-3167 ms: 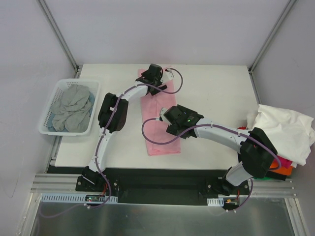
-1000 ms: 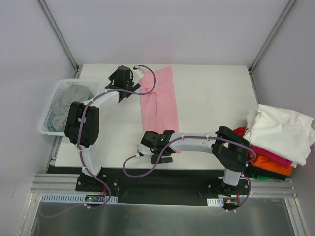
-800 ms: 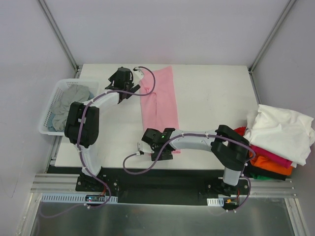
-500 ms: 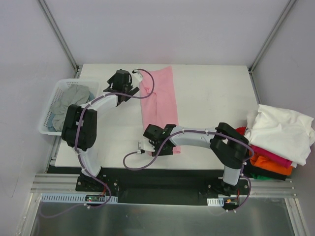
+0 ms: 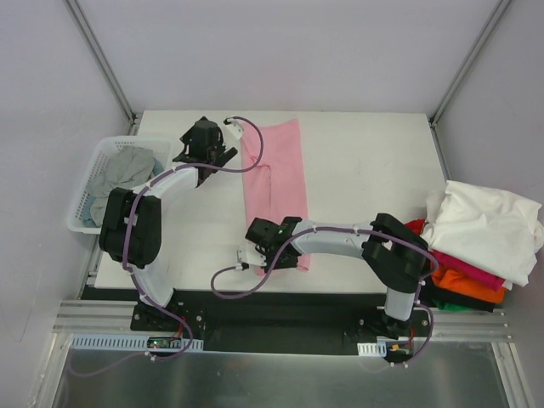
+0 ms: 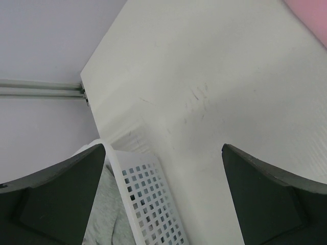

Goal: Fold and stack the t-shirts
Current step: Grab the bottom of the folded rectangular tshirt with right arm, then fold the folded rectangular tshirt in 1/3 of the way

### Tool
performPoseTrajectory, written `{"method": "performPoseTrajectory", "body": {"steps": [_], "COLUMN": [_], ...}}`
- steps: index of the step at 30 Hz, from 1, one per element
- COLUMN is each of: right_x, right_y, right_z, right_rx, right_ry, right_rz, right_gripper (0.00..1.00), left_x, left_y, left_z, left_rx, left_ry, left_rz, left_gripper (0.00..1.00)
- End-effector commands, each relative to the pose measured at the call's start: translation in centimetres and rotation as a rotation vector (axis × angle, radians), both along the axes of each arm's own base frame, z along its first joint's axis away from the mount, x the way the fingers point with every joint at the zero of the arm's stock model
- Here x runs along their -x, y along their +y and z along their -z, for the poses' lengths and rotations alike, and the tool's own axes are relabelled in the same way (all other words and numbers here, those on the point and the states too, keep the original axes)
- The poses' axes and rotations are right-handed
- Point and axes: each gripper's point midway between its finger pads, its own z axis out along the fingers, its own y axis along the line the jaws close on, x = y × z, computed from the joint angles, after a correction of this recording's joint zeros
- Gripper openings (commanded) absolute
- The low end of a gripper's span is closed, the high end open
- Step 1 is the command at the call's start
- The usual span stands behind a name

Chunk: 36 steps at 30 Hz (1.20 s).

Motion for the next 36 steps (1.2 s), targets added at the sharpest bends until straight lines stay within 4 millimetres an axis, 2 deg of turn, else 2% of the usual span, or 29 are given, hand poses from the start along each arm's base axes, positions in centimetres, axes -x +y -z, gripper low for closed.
{"method": "performPoseTrajectory", "body": {"steps": [1,8,11,16,24,36], "right_x": [5.0,9.2,8.3,5.9,1.8,-6.4], "right_y": [-0.8,0.0,0.5,1.5,2.9,2.7], "right_z": [-2.1,-5.0,-6.1,-7.7,-10.0,-12.5], "right_rx": [0.019,-0.023,-0.044,-0.046,-0.074,-0.074], "right_ry": [0.095,0.07,0.003,-0.118,-0.214,-0.302], "right_rz": [-0.042,-0.141,-0.14,-0.153,-0.108,0.003], "right_gripper": [0.01,0.01,0.01,0.01,0.01,0.01], "left_x": [-0.2,0.3,0.6,0.9,1.4,1.3], "left_y": [0.6,0.4,0.5,0.4,0.5,1.1], "left_z": [-2.2,-1.2,-0.5,-0.1,-0.1,-0.4], "left_rx": [0.022,0.039,0.041,0.053,0.066,0.03], "left_ry": [-0.07,-0.051,-0.038,-0.035,-0.042,-0.068], "left_rz": [-0.014,-0.014,-0.017,-0.019,-0.021,-0.031], "left_gripper": [0.99,0.99,0.99,0.99,0.99,0.99]}}
